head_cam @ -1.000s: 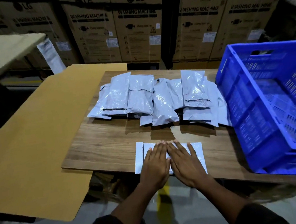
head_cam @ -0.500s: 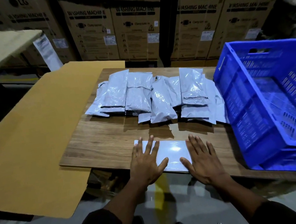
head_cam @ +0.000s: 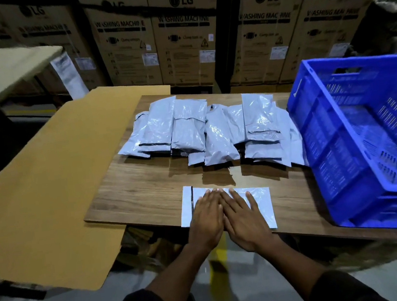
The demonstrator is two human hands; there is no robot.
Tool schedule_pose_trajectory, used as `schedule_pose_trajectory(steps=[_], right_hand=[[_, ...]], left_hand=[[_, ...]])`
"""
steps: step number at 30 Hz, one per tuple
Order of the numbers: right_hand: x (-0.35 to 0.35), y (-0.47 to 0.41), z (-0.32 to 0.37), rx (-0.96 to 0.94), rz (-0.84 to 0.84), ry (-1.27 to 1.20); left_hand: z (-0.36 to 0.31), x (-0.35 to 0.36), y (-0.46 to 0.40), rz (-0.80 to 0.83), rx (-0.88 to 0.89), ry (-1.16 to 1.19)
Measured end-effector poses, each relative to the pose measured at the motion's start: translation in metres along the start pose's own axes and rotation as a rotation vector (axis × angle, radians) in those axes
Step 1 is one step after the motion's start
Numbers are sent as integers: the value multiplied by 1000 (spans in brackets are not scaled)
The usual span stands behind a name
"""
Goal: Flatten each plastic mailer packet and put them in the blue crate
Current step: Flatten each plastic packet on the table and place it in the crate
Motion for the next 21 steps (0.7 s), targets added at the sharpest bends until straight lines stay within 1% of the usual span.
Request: schedule_pose_trajectory(steps=[3, 6, 9, 11, 12, 14, 17, 19, 21], right_hand=[[1, 6, -15, 74, -6, -25], [2, 15, -34, 117, -1, -2], [-2, 23, -50, 128, 31, 17], [-5, 26, -58, 124, 63, 19], [-7, 28, -59, 115, 74, 24], [-14, 31, -57, 50, 30, 51], [-18, 35, -49, -142, -57, 79], [-20, 35, -44, -189, -94, 6], [-20, 35, -43, -190, -135, -68]], left_hand=[[11, -3, 2, 44, -56, -66], [24, -1, 2, 181, -88, -133], [38, -4, 3, 307, -175, -200], [43, -9, 3, 354, -198, -206], [44, -11, 2, 362, -195, -210], [45, -13, 0, 382, -186, -213], [45, -13, -5, 440, -181, -197], [42, -16, -8, 461, -163, -169], [32, -21, -8, 428, -71, -174]])
Point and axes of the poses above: each hand's wrist, its own y-axis away from the middle knuckle, its own x-axis out of the palm, z = x × y, the point moved 4 cm from there along -y, towards the middle knuckle, and after that the axes turned 1 degree about -y, right-handed, at the moved point
